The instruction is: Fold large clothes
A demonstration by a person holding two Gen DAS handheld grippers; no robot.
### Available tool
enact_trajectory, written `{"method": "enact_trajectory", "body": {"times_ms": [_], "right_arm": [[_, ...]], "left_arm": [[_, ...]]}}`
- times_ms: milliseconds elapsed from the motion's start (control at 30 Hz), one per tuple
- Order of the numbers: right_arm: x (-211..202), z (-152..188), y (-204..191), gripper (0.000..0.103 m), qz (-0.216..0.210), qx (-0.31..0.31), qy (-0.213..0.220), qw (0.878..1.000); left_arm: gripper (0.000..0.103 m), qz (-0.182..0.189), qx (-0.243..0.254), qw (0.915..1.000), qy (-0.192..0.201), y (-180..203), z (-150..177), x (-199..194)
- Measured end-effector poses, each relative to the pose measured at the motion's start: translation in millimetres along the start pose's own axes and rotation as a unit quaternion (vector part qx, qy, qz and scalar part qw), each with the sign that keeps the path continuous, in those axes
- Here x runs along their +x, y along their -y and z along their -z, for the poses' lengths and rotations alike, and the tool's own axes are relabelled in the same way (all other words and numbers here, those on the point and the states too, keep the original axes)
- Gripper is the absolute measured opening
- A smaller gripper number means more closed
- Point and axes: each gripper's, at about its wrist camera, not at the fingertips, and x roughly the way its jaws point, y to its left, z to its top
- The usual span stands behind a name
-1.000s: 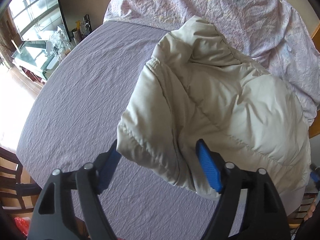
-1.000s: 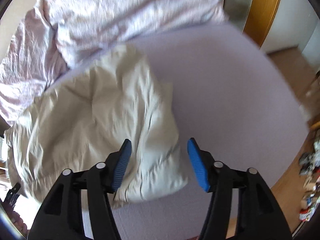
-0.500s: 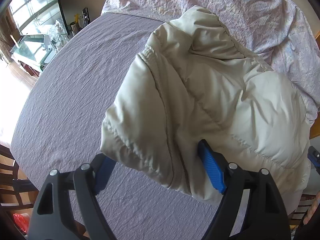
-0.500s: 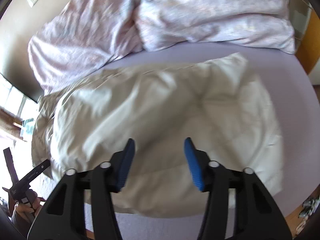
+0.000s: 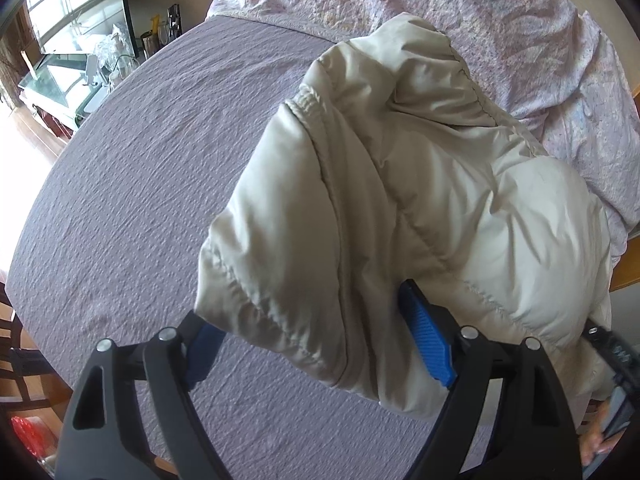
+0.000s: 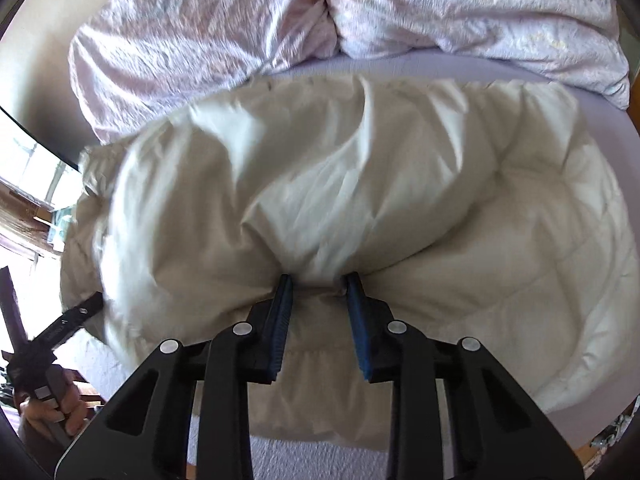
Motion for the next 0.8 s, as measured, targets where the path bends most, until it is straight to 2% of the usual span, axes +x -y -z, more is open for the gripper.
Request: {"method": "enact_trajectory", "body": {"times_ms": [133, 433, 567, 667, 767, 800], "right_arm": [[21, 5, -6, 0.031, 0.018, -0.017, 0.015, 1.0], [31, -1, -1, 0.032, 0.012, -0.008, 0.007, 1.0], [32, -2, 0, 0.032, 0.011, -0.003, 0.007, 1.0], [31, -3, 0, 0.032, 0.008, -0.001, 0.008, 1.0], [30, -1, 2, 0.032, 0.002, 0.001, 0.009, 1.0], [29, 0, 3, 0.032, 0.0, 0.002, 0.009, 1.0]], "left_arm": [[0.085, 0.012, -0.009, 0.9999, -0.001, -1, -2, 2], [0.088, 0.014, -0.006, 0.9999, -0.001, 1, -8, 9], [0.087, 0.025, -0.021, 0.9995, -0.002, -2, -11, 17], [0.077, 0.046, -0.04, 0.9981, -0.001, -4, -11, 22], [0.059, 0.054, -0.041, 0.9976, 0.011, 1, -10, 18], [0.051, 0.054, -0.041, 0.9975, 0.015, 2, -11, 15]]}}
